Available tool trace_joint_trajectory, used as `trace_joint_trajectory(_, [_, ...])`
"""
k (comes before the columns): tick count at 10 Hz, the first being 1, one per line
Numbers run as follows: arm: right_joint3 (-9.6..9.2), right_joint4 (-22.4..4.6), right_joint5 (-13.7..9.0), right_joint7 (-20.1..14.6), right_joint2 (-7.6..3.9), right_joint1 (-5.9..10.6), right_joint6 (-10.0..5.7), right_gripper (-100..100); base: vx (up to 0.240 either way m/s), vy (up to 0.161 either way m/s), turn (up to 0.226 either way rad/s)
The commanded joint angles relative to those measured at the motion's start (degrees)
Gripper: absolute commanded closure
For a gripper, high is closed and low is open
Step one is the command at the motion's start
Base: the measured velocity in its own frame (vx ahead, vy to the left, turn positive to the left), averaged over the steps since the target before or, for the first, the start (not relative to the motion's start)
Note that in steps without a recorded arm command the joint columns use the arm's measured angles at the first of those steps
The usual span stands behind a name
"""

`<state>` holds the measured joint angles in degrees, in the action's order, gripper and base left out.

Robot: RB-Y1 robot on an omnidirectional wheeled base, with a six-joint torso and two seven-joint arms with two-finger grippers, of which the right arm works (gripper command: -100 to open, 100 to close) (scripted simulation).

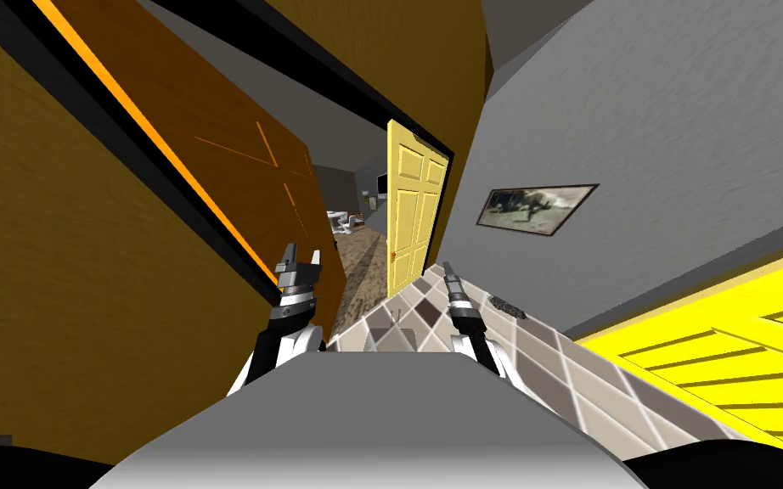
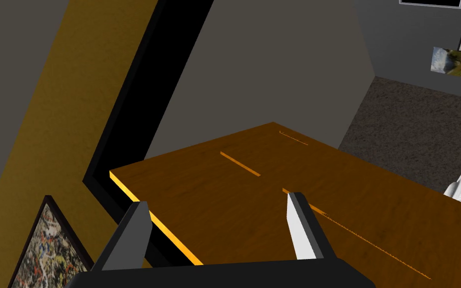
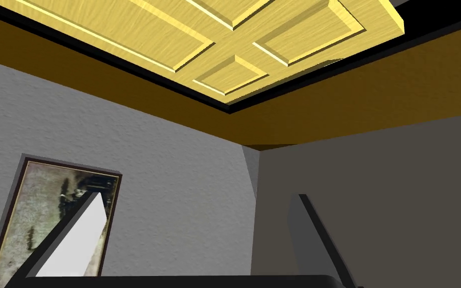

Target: Push the door open

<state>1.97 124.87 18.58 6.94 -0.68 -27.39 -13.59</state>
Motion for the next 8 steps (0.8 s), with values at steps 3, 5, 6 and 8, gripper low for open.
trace_joint_trajectory(3, [-0.76,-2.36,5.87,-0.40,-0.78,0.13,2.23,-100,0.055,-0.013,0.053])
trace_joint_trajectory(5, [-1.08,-3.33,8.70,-0.55,-1.07,0.27,3.19,-100,0.041,-0.015,0.038])
trace_joint_trajectory(6, [-1.40,-4.33,10.31,-0.70,-1.37,0.42,4.18,-100,0.067,-0.022,0.074])
trace_joint_trajectory(8, [-1.77,-5.46,13.52,-0.87,-1.66,0.58,5.30,-100,0.056,-0.010,0.048])
